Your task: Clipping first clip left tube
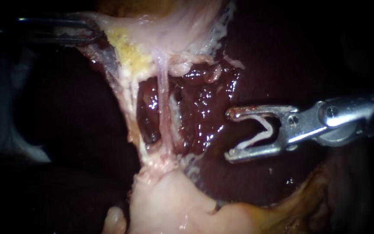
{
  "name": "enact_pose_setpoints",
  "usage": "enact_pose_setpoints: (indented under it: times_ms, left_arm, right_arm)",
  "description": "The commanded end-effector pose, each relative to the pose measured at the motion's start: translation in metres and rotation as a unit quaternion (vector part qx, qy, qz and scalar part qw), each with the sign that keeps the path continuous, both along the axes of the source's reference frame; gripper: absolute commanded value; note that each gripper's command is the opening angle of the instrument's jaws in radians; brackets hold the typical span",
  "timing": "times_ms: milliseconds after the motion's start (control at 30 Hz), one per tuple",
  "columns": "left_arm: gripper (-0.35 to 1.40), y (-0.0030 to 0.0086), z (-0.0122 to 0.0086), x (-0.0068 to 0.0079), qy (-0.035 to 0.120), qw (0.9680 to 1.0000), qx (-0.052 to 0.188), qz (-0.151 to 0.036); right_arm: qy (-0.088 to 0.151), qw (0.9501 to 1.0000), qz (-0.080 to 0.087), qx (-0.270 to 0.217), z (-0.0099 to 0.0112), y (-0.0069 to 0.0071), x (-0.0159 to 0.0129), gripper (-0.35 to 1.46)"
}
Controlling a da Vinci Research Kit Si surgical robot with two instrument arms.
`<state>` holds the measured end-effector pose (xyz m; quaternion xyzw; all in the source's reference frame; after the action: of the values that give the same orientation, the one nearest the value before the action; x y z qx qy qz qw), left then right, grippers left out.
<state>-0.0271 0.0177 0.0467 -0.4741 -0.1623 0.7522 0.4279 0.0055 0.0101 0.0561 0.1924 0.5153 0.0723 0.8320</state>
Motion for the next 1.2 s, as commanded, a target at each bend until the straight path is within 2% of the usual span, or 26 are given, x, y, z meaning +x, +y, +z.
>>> enact_pose_setpoints:
  times_ms: [33, 133, 267, 367, 633, 800, 933, 1200]
  left_arm:
    - [-0.35, -0.0001, 0.0003, -0.0002, 0.001, 1.0, -0.001, -0.001]
    - [-0.35, -0.0003, 0.0005, -0.0004, 0.001, 1.0, -0.002, -0.002]
    - [-0.35, -0.0003, 0.0005, -0.0005, 0.002, 1.0, -0.002, -0.002]
    - [-0.35, -0.0003, 0.0005, -0.0006, 0.002, 1.0, -0.002, -0.003]
    - [-0.35, -0.0004, 0.0004, -0.0008, 0.002, 1.0, -0.002, -0.003]
    - [-0.35, -0.0005, 0.0004, -0.0008, 0.003, 1.0, -0.002, -0.004]
    - [-0.35, -0.0005, 0.0003, -0.0009, 0.003, 1.0, -0.002, -0.004]
    - [-0.35, -0.0005, 0.0003, -0.0009, 0.003, 1.0, -0.002, -0.004]
  right_arm:
    - [0.002, 1.0, -0.004, -0.001, 0.0, -0.0002, 0.0005, 0.5]
    - [-0.005, 0.9995, 0.003, 0.032, -0.0002, -0.0007, 0.0025, 0.5]
    - [-0.001, 0.9981, 0.006, 0.062, 0.0, -0.0012, 0.0054, 0.5]
    - [-0.002, 0.9974, 0.01, 0.071, 0.0007, -0.0017, 0.0074, 0.5]
    - [-0.002, 0.9964, 0.005, 0.084, 0.0038, -0.0031, 0.0115, 0.5]
    - [-0.002, 0.9962, 0.001, 0.087, 0.0055, -0.0034, 0.0123, 0.5]
    - [-0.004, 0.9961, 0.003, 0.088, 0.0066, -0.0031, 0.0124, 0.5]
    - [0.008, 0.996, 0.012, 0.088, 0.0075, -0.0024, 0.0134, 0.5]
